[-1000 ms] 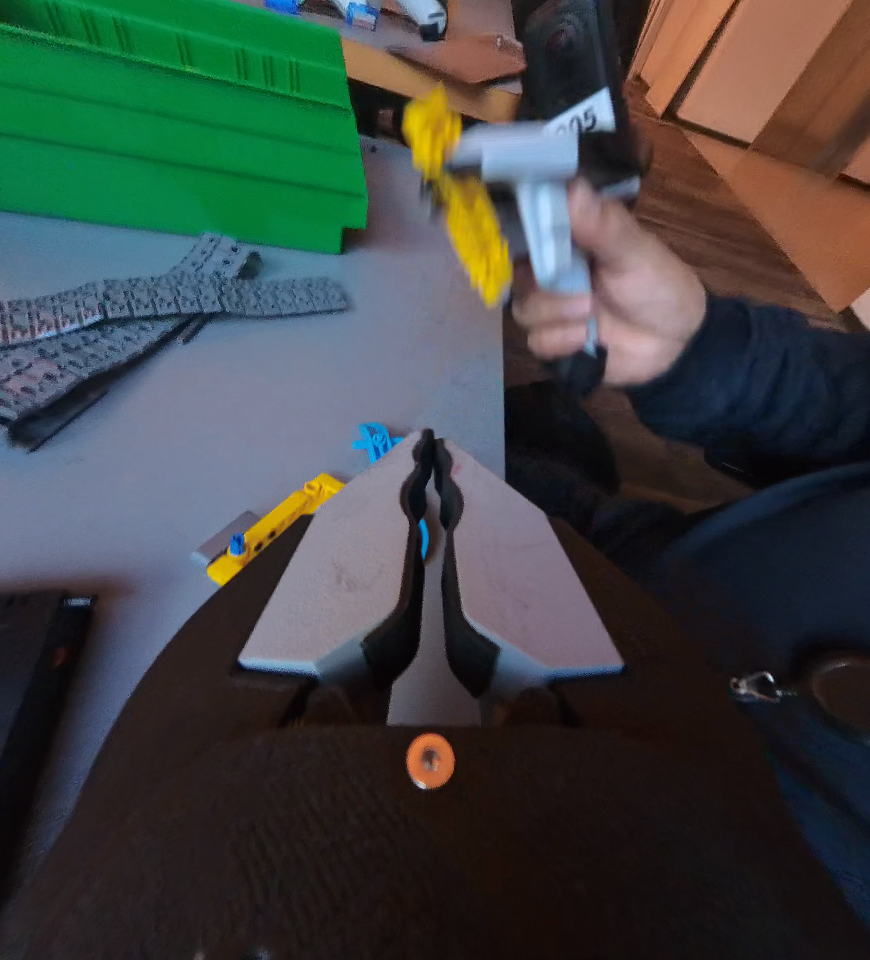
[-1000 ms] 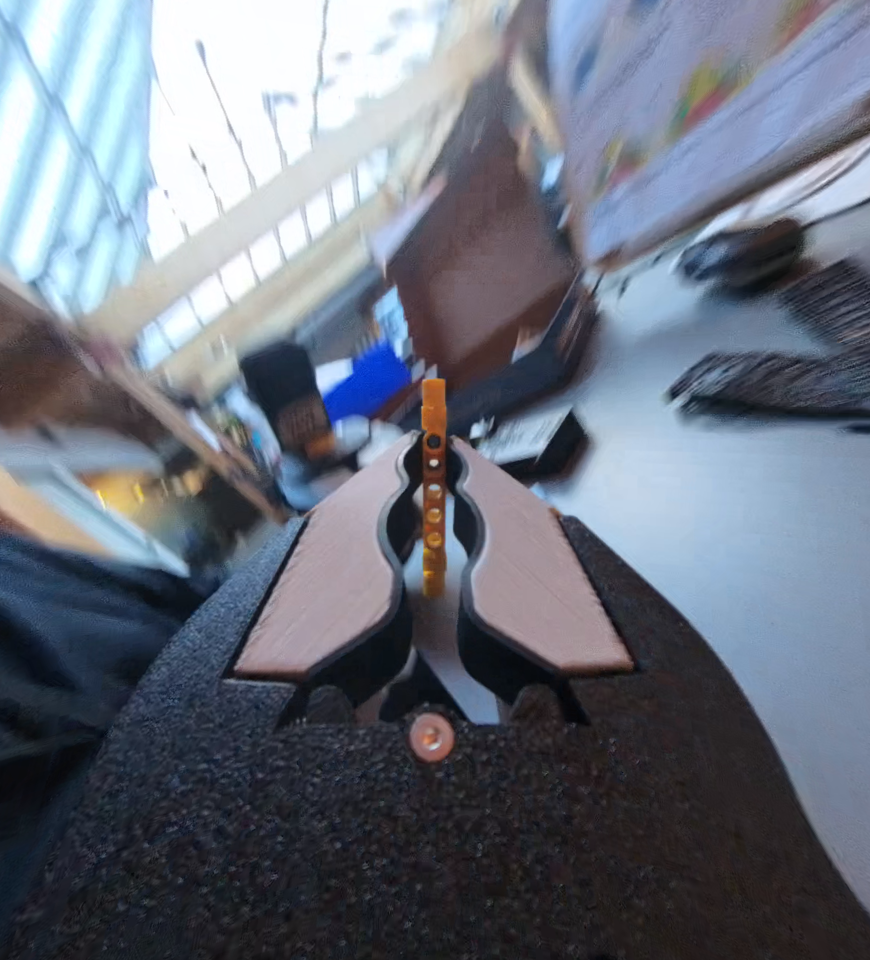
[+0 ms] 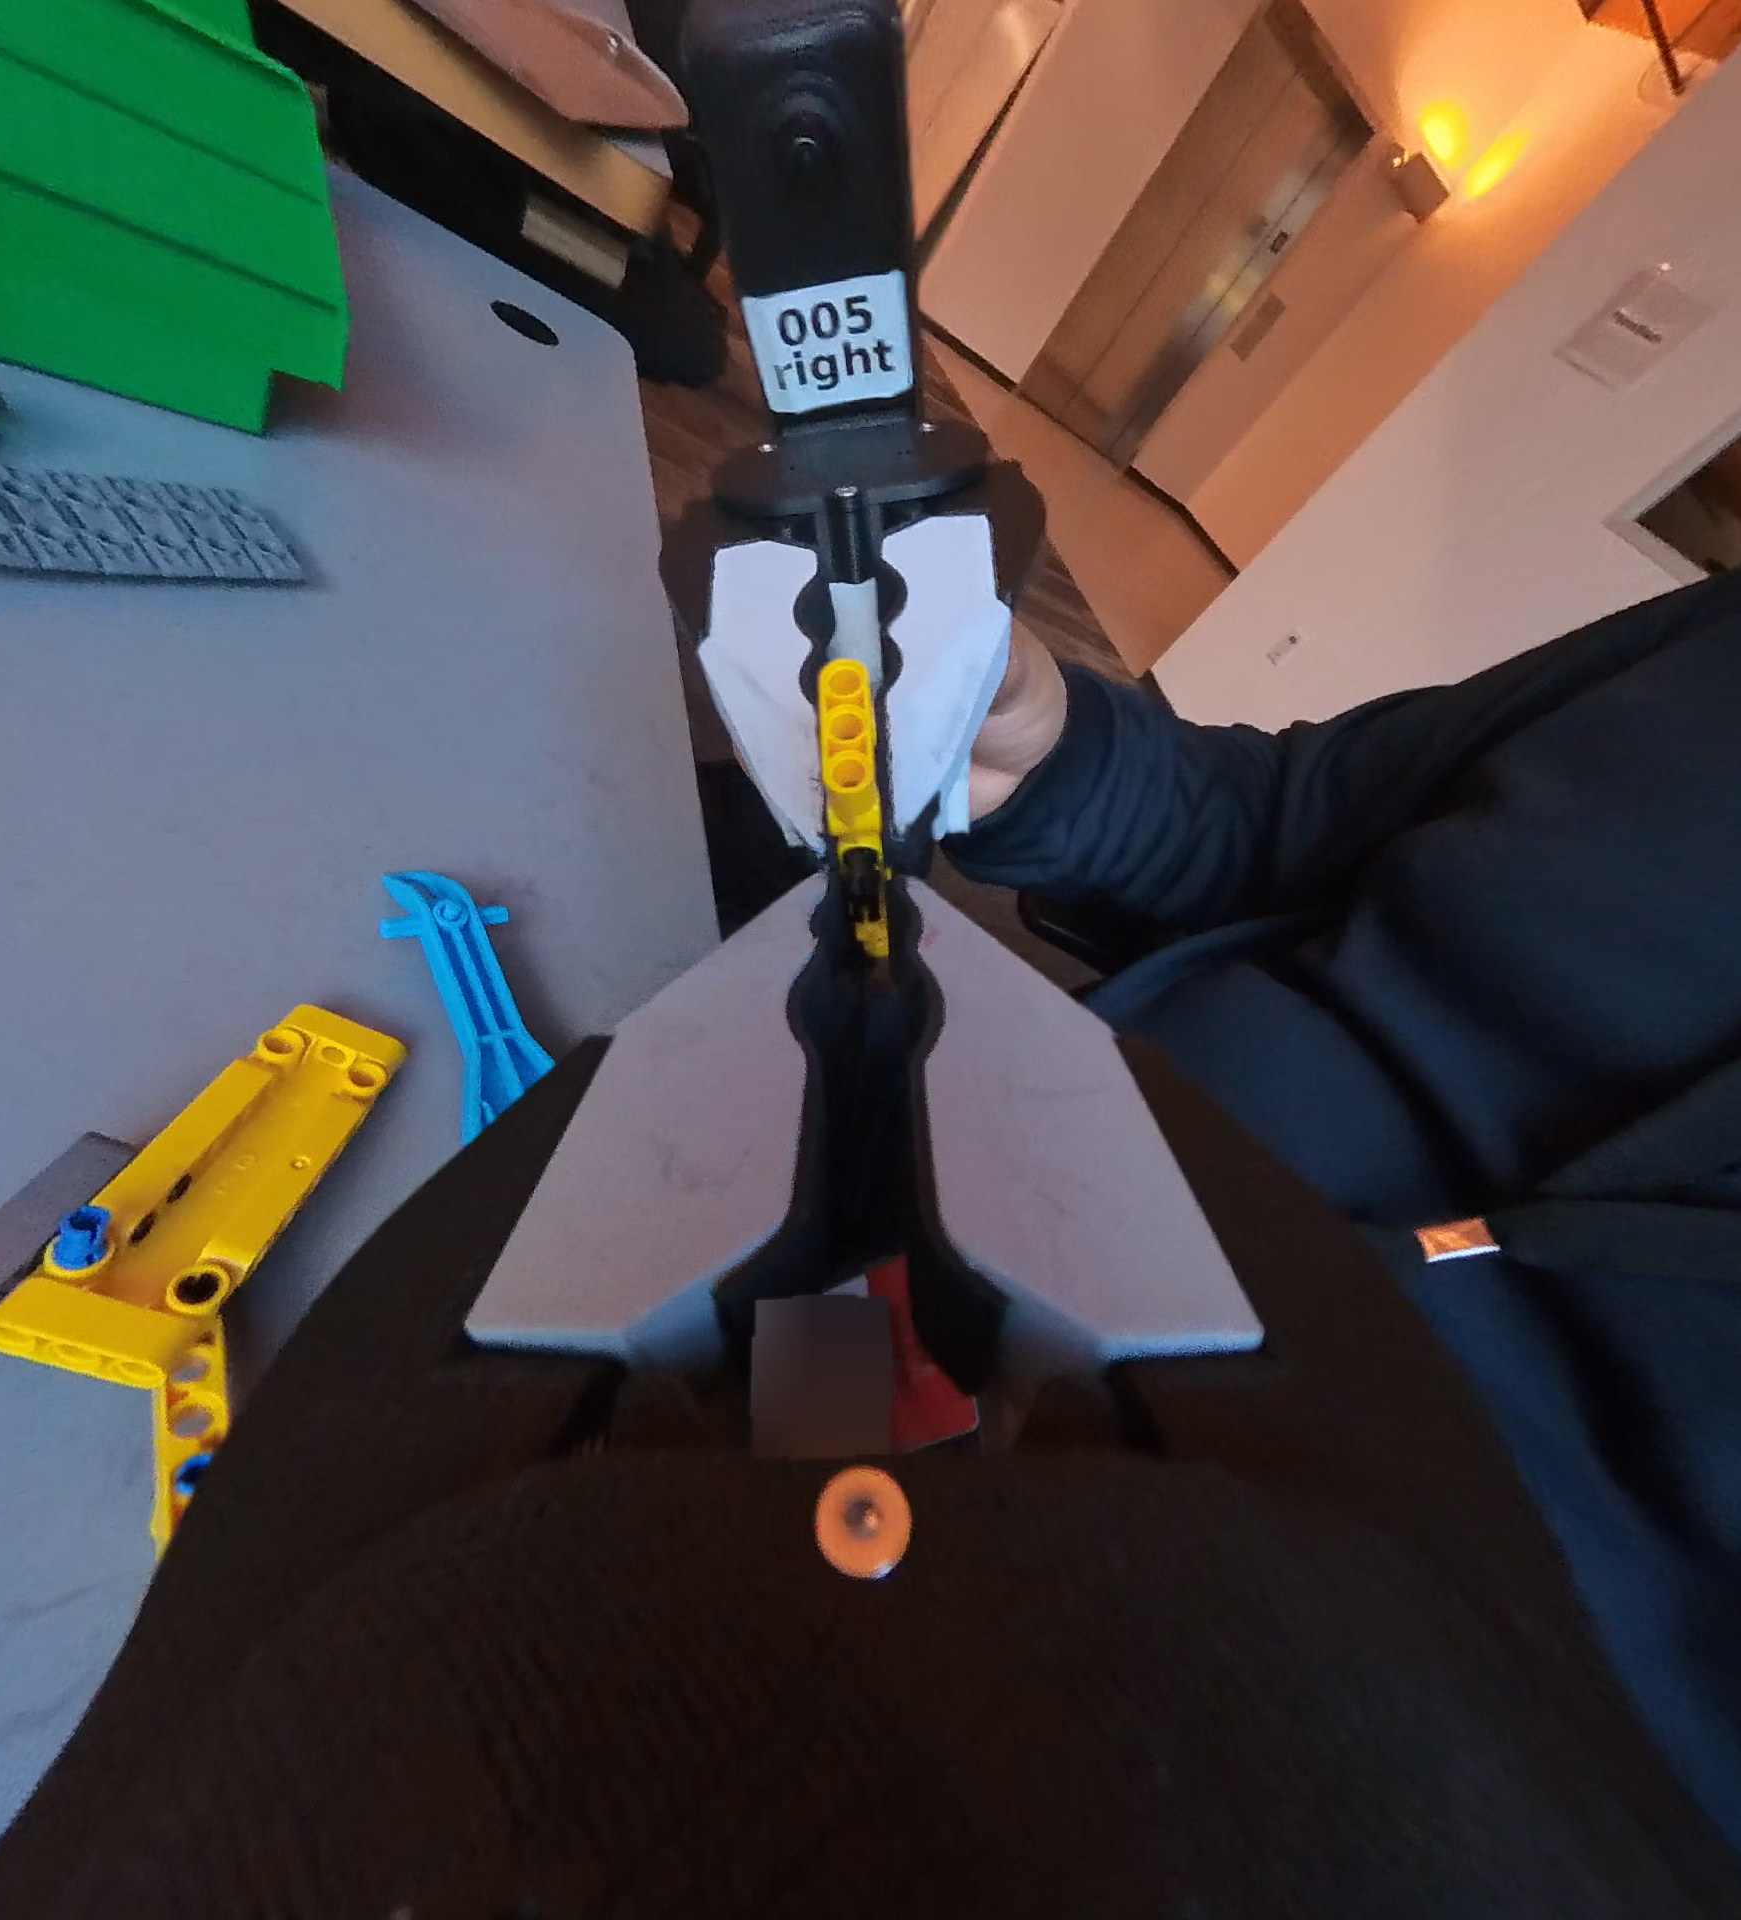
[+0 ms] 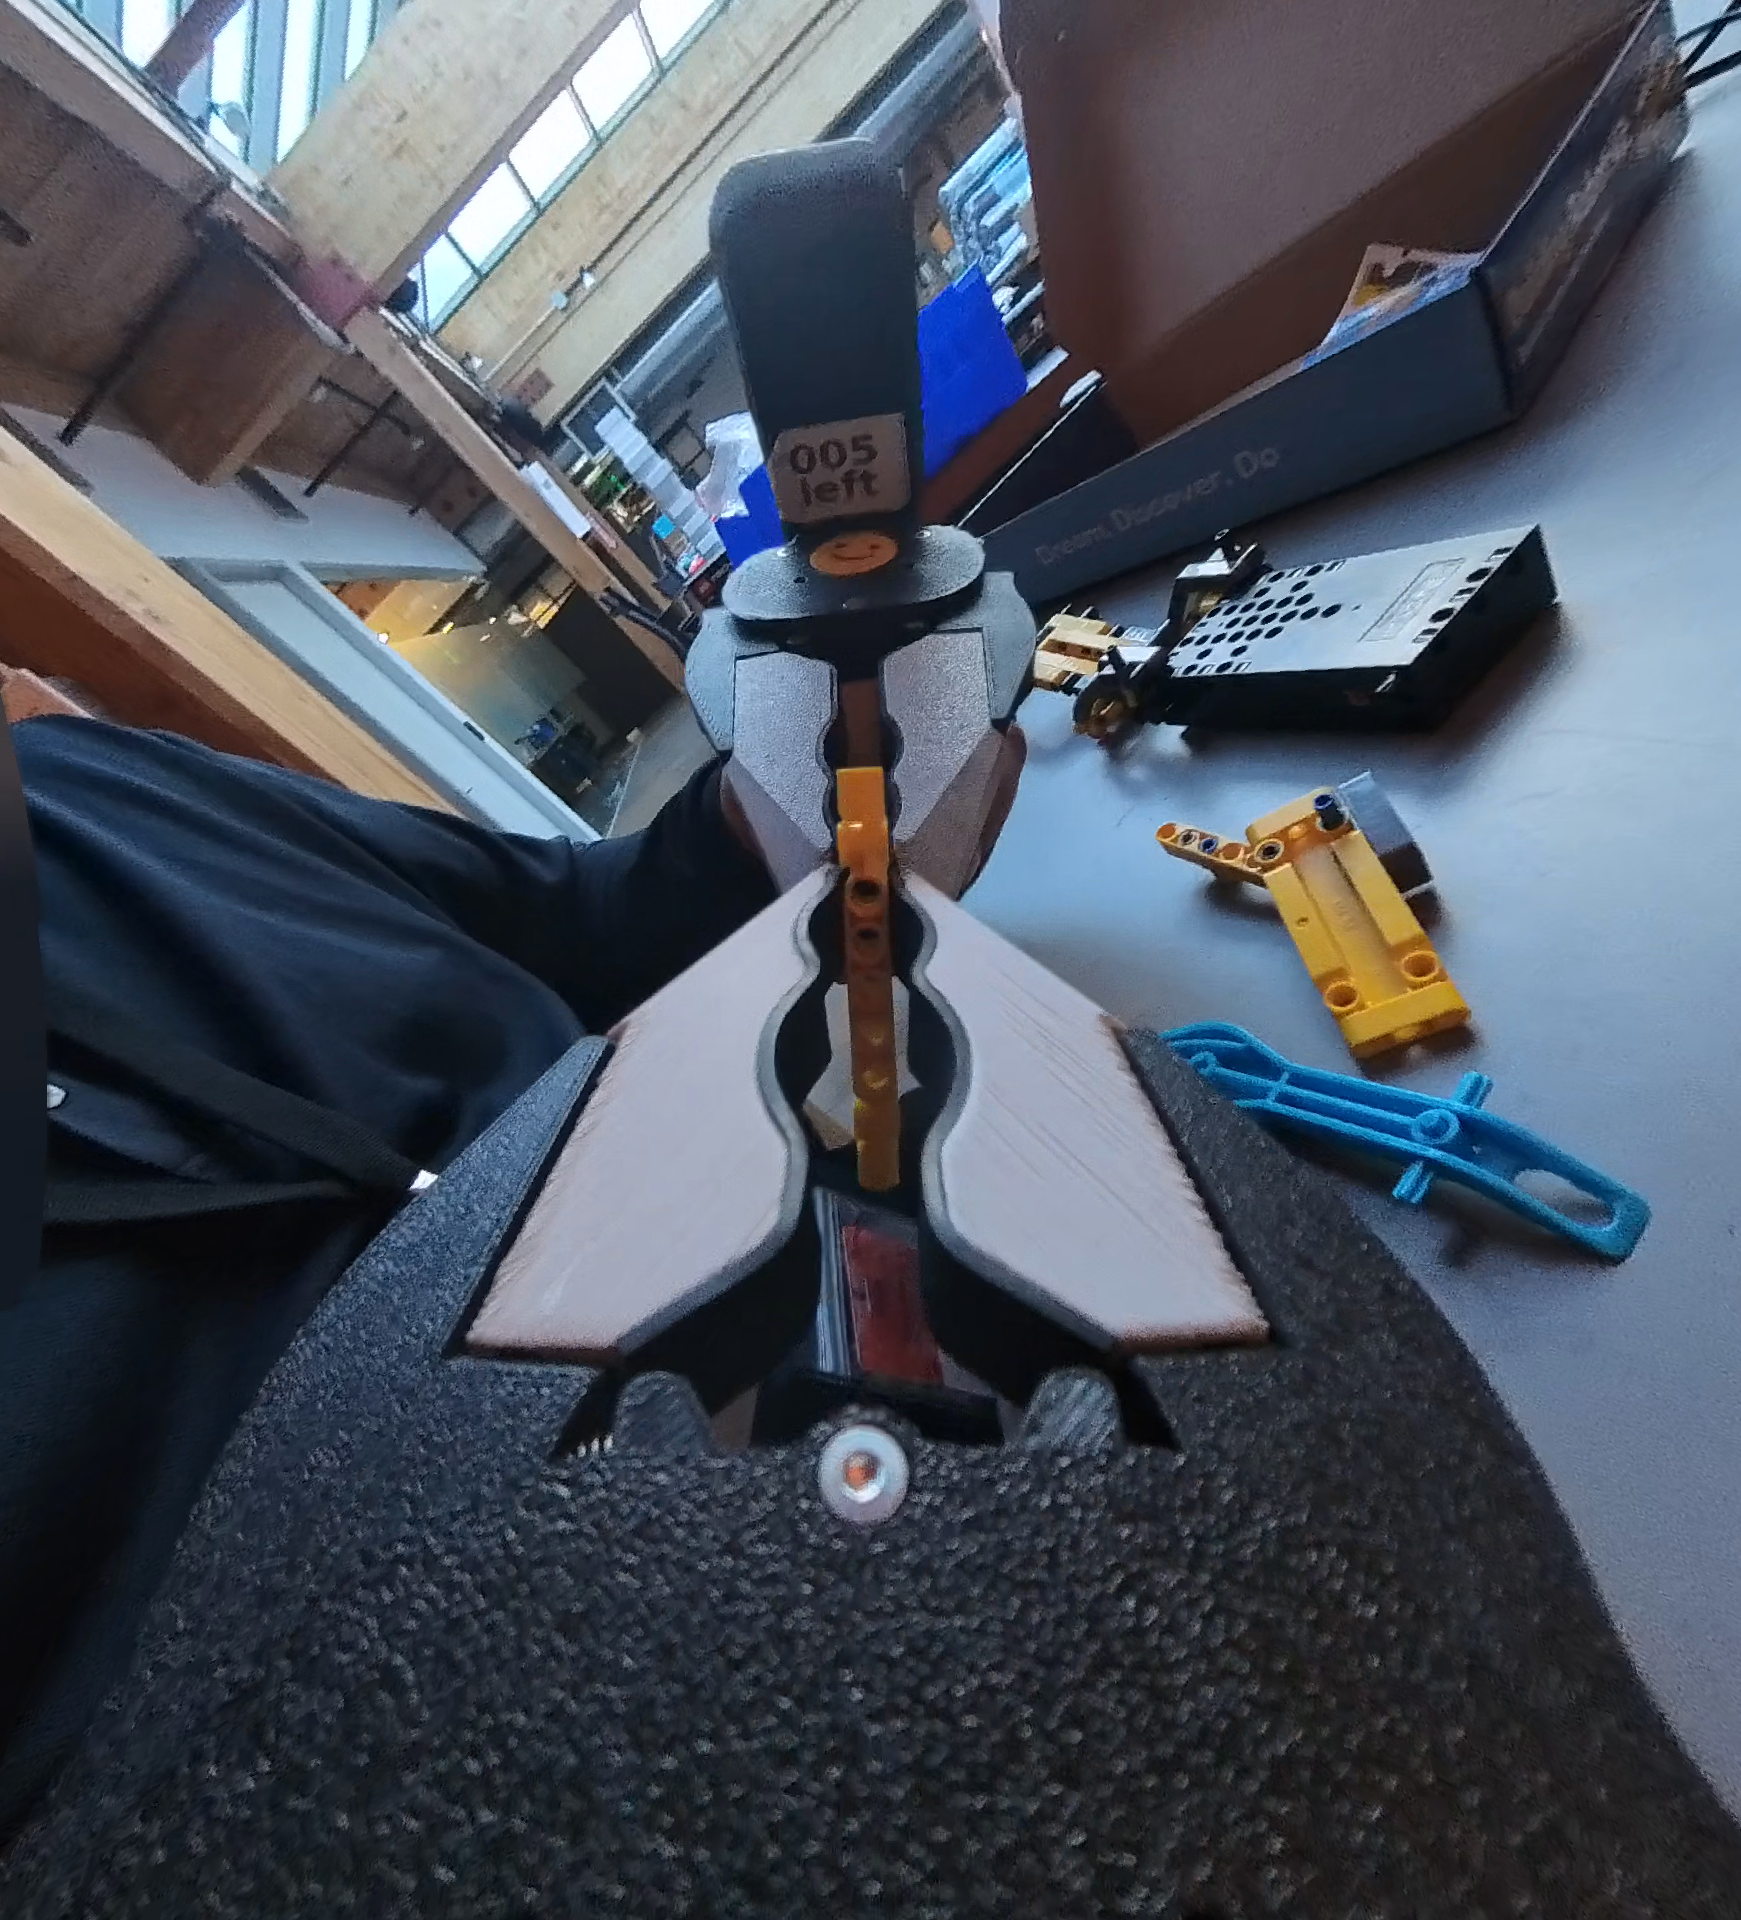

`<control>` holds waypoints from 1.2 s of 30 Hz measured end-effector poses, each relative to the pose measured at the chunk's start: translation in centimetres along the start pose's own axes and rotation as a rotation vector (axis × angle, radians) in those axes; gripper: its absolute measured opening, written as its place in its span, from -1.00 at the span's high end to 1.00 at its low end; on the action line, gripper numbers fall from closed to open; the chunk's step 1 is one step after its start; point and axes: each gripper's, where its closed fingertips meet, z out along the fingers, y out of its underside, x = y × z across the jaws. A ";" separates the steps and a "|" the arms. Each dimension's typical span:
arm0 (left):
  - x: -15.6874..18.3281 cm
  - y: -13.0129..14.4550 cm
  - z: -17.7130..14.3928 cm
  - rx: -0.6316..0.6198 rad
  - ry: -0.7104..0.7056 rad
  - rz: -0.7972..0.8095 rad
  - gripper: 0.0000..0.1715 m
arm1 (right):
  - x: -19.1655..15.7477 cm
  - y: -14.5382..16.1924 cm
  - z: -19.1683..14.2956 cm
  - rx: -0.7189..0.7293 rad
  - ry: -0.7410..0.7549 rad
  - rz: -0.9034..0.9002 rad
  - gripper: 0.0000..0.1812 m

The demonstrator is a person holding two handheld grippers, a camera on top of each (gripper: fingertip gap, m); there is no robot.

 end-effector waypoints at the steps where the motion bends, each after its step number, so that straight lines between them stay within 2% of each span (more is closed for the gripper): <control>1: 0.1 0.1 0.1 -0.010 -0.004 0.023 0.93 | -0.1 0.1 -0.1 -0.010 -0.009 0.005 0.96; 7: 0.2 1.3 -0.1 -0.089 -0.007 0.049 0.95 | -0.2 1.1 0.3 -0.061 -0.036 0.036 0.96; 10: -0.6 1.9 -0.1 -0.102 -0.061 0.033 0.96 | 0.5 1.5 0.4 -0.069 0.014 0.020 0.96; 13: -0.8 1.4 0.1 -0.029 -0.064 0.011 0.96 | 0.8 1.2 0.3 -0.040 0.033 -0.001 0.96; 17: -0.7 0.6 -0.2 0.030 -0.037 0.001 0.96 | 0.6 0.2 -1.2 0.005 0.029 -0.009 0.82; 21: -0.7 0.8 0.4 0.037 -0.028 0.005 0.96 | 0.8 1.2 -1.3 -0.069 0.083 -0.075 0.82; 23: -0.8 1.1 0.6 0.022 -0.037 0.008 0.96 | 0.9 1.7 -1.0 -0.113 0.118 -0.133 0.95; 26: -0.9 1.7 0.6 -0.039 -0.044 0.017 0.96 | 0.9 2.3 -0.8 -0.160 0.130 -0.135 0.96; 30: -1.5 2.8 0.1 -0.162 -0.137 0.107 0.90 | 0.9 2.7 -0.8 -0.203 0.133 -0.137 0.96; 36: -0.8 1.8 -0.4 -0.110 -0.092 0.080 0.94 | 1.0 3.0 -1.0 -0.226 0.132 -0.133 0.96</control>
